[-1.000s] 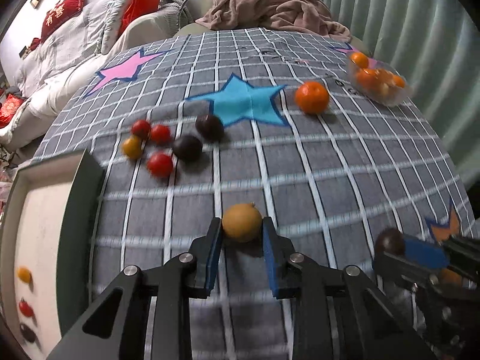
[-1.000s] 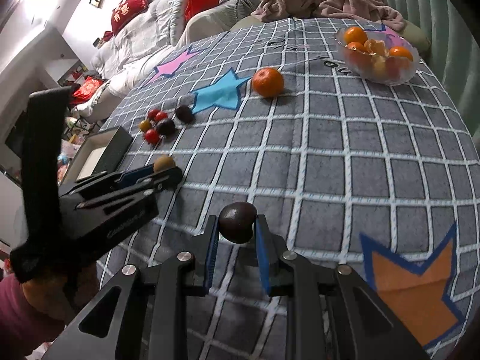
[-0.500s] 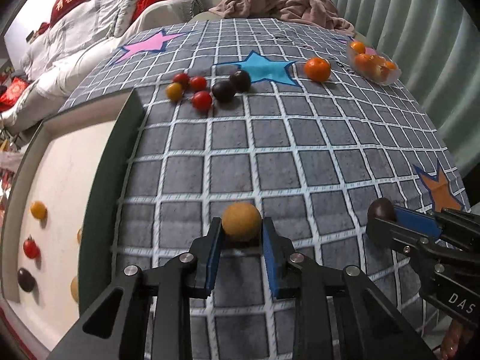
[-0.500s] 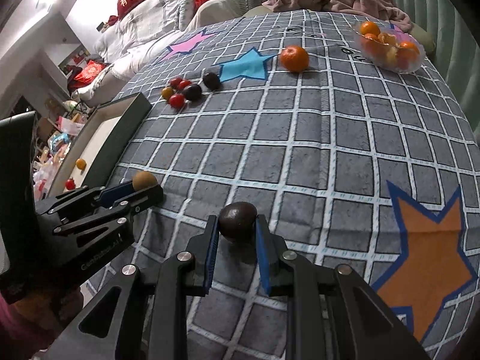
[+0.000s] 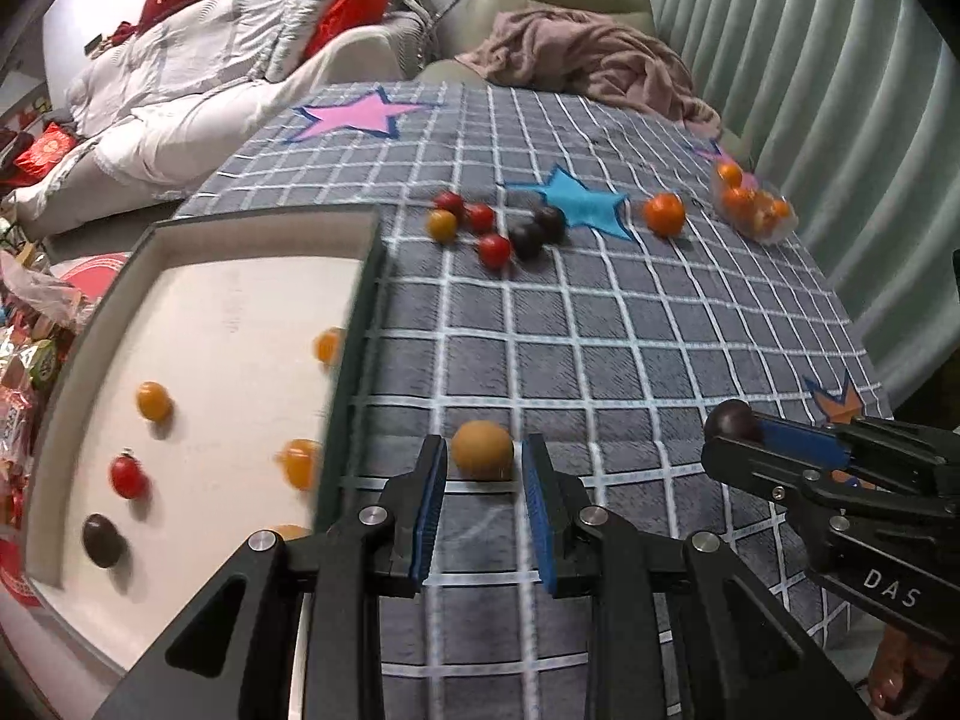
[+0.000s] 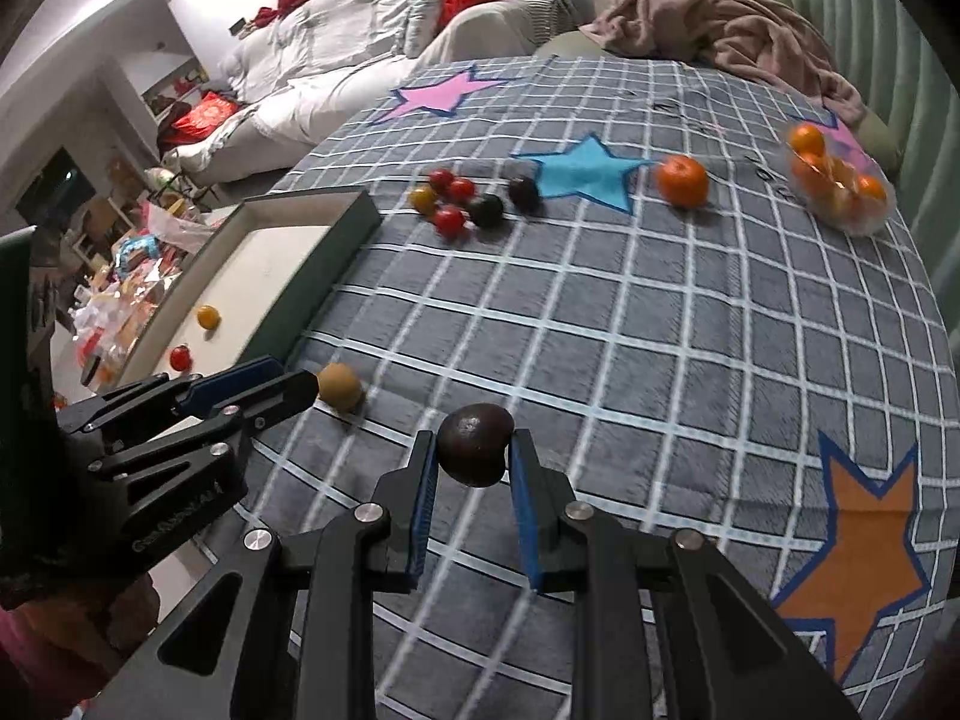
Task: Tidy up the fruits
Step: 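Carry the yellow-brown fruit and the plum over the white tray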
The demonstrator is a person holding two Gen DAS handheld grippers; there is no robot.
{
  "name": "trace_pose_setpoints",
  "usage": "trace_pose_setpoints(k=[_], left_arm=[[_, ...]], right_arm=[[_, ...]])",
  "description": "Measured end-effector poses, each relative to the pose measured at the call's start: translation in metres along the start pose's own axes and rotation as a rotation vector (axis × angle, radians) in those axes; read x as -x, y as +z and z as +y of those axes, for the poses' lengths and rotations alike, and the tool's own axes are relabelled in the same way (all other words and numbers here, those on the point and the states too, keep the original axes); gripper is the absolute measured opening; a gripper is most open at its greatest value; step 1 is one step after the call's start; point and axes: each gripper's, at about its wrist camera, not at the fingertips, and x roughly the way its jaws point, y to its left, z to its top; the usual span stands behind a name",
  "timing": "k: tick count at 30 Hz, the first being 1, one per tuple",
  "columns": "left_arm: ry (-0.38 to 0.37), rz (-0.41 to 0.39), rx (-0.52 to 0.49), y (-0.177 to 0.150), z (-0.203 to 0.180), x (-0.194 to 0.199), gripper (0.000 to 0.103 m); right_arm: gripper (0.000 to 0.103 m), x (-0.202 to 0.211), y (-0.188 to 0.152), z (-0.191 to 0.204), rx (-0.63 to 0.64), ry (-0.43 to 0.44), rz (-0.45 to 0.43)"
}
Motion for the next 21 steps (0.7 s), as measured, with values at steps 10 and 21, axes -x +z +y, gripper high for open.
trace_pose_setpoints(k=[10,21], left_arm=[[0.013,0.018,-0.018,-0.011,0.009,-0.013,0.029],[0.075,0.043,-0.050,0.002,-0.008,-0.049,0.074]], right_arm=[[0.026,-0.010,0.002,0.018,0.024,0.001,0.026],[0.026,-0.010,-0.005,-0.006,-0.026,-0.009,0.031]])
